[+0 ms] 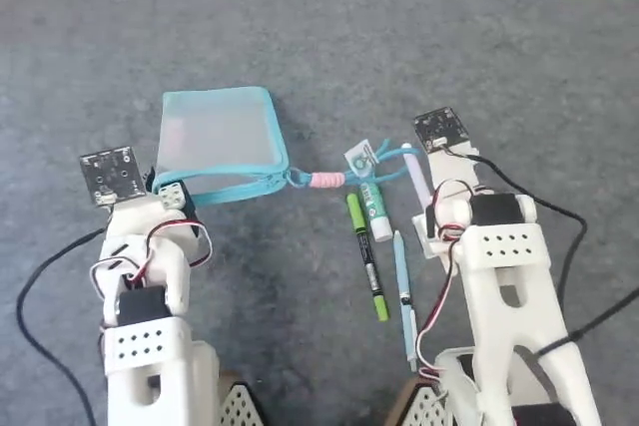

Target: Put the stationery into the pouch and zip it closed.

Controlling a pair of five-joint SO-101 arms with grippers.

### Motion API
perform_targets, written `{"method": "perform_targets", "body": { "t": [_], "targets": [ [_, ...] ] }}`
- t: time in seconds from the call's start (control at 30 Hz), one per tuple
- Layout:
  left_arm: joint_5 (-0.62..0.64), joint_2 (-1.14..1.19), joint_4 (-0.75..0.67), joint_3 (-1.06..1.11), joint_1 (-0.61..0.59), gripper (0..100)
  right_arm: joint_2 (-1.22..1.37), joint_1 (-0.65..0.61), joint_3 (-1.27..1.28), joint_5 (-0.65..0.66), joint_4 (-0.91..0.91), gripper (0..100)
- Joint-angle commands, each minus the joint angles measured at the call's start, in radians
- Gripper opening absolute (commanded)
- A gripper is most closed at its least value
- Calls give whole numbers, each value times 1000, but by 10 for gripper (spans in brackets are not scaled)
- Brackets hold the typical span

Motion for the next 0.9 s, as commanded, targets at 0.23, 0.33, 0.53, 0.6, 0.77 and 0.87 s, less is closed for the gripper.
{"method": "perform_targets", "body": {
  "t": [0.23, 0.33, 0.53, 0.6, 0.77, 0.87],
  "targets": [
    [21, 8, -6, -74, -9, 12, -48, -19, -61, 157, 120, 8],
    [21, 8, -8, -76, -11, 12, -50, -54, -61, 250, 180, 8],
    [23, 8, -9, -91, -51, 12, -111, 18, -69, 368, 193, 8],
    [25, 9, -9, -93, -74, 12, -145, 91, -83, 387, 194, 8],
    [25, 9, -9, -90, -69, 12, -209, 162, -84, 419, 242, 8],
    [18, 9, -6, -85, -35, 12, -237, 127, -103, 414, 275, 8]
  ]
}}
